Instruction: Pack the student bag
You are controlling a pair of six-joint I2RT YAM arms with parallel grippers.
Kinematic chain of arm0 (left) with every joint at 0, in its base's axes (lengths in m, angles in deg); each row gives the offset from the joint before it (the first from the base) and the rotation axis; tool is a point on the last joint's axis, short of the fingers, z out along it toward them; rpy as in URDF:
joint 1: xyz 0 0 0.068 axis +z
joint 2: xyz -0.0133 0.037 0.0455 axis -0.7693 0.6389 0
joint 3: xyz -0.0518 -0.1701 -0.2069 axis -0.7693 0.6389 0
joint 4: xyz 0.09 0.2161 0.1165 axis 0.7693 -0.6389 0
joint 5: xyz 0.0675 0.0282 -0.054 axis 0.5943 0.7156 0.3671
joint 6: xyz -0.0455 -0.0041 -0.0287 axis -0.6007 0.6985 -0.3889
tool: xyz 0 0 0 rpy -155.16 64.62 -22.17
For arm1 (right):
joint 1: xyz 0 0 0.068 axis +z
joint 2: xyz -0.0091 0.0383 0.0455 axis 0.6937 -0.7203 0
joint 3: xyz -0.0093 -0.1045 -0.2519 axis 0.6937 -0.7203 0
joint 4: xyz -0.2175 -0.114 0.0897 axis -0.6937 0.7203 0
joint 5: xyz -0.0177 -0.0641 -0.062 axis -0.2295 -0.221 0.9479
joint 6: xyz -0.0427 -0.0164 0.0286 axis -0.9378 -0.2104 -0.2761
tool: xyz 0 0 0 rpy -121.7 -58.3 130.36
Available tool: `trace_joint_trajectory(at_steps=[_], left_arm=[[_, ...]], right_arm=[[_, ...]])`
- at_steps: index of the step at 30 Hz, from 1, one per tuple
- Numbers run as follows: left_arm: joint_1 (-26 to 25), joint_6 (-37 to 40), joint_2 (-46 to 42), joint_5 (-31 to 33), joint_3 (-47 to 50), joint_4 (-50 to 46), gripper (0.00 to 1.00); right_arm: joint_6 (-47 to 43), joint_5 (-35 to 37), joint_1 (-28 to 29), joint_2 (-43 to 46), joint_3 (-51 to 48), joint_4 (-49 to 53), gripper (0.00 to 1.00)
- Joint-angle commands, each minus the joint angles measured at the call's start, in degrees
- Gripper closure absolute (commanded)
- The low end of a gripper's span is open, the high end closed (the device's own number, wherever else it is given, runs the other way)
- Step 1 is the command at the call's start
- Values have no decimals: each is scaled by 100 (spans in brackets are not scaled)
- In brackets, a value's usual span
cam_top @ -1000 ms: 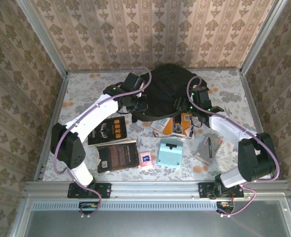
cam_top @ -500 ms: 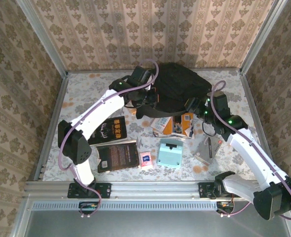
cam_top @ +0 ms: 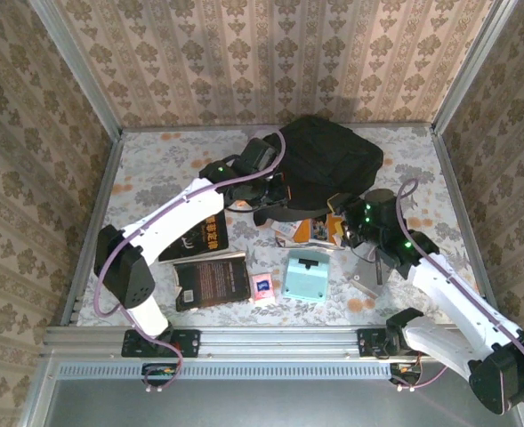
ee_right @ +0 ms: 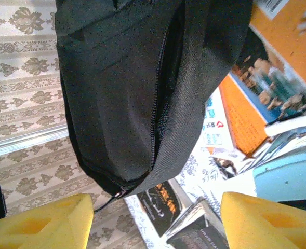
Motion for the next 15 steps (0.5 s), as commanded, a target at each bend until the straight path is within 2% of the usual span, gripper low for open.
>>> trace_joint_trajectory(at_steps=[1, 11, 13, 15], left_arm=[[18, -465, -334, -147, 98, 512, 100], [54, -645, -457, -110, 479, 803, 100], [77, -636, -483, -97, 528, 794, 100], [119, -624, -512, -101, 633, 829, 100]], right_arm=[[583, -53, 170, -259, -93, -890, 32], [686, -29, 468, -1453, 105, -1602, 29], [635, 8, 505, -1611, 175, -1586, 32], [622, 104, 527, -1742, 184, -1563, 40]])
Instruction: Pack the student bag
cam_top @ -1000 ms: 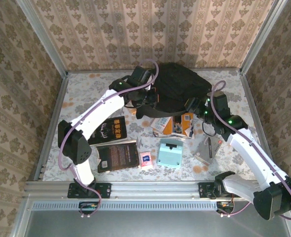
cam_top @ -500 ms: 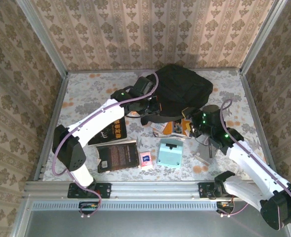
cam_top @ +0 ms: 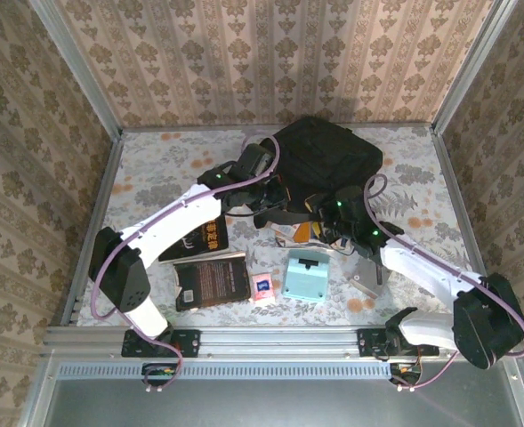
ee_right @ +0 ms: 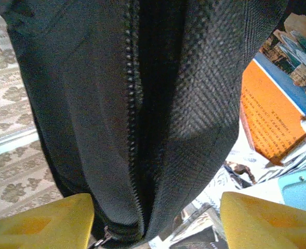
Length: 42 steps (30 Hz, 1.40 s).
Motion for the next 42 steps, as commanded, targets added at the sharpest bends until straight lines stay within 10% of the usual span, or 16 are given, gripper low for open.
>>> trace_joint_trajectory(at_steps=[1, 9, 42], left_arm=[[93, -82, -306, -75, 131, 246, 100], [313, 354, -252, -231, 677, 342, 100], [604, 744, 343, -846, 939, 703, 79]], right_arm=[[33, 139, 53, -169, 186, -248, 45], [-382, 245, 53, -694, 161, -519, 100], [-526, 96, 179, -1244, 241, -1176, 100]])
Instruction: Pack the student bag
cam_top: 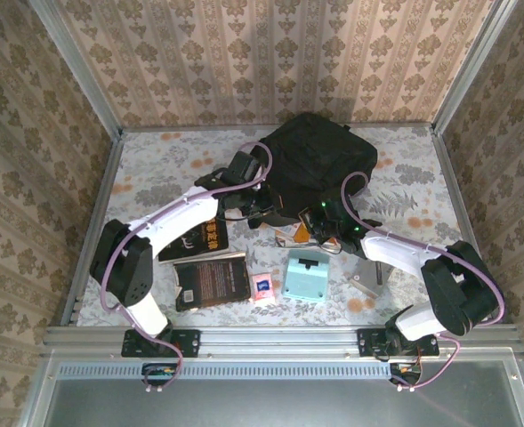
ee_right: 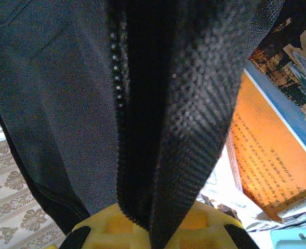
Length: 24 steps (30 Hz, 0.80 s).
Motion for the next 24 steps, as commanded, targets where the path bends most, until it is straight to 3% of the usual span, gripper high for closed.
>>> trace_joint_trajectory(at_steps=[1, 8, 12, 24], left_arm=[[22, 140, 116, -79, 78, 51, 81], [-12, 169, 226, -99, 119, 49, 86], [-11, 223, 235, -60, 120, 24, 100], [131, 714, 0, 587, -156, -513, 100]], right_arm=[[-56, -50, 29, -76, 201, -333, 100], [-39, -29, 29, -104, 185, -346, 100], [-71, -13, 33, -124, 181, -377, 100], [-960, 304, 37, 143, 188, 406, 100]])
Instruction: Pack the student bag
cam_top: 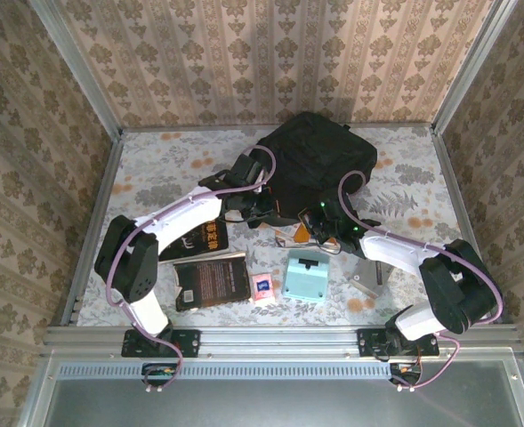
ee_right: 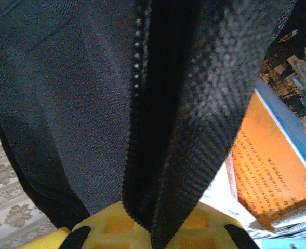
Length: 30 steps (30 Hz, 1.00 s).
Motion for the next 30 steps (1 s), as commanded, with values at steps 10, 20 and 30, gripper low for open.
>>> trace_joint_trajectory(at_steps=[10, 20, 30], left_arm=[[333, 877, -229, 763, -372, -1020, 100], [748, 1213, -280, 947, -558, -1303, 100], [654, 1075, -673, 465, -695, -1257, 100]], right_arm=[[-2095, 207, 45, 58, 506, 1248, 100], [-3155, 492, -28, 354, 644, 1684, 100], [-4228, 9, -548, 596, 1730, 2616, 100]])
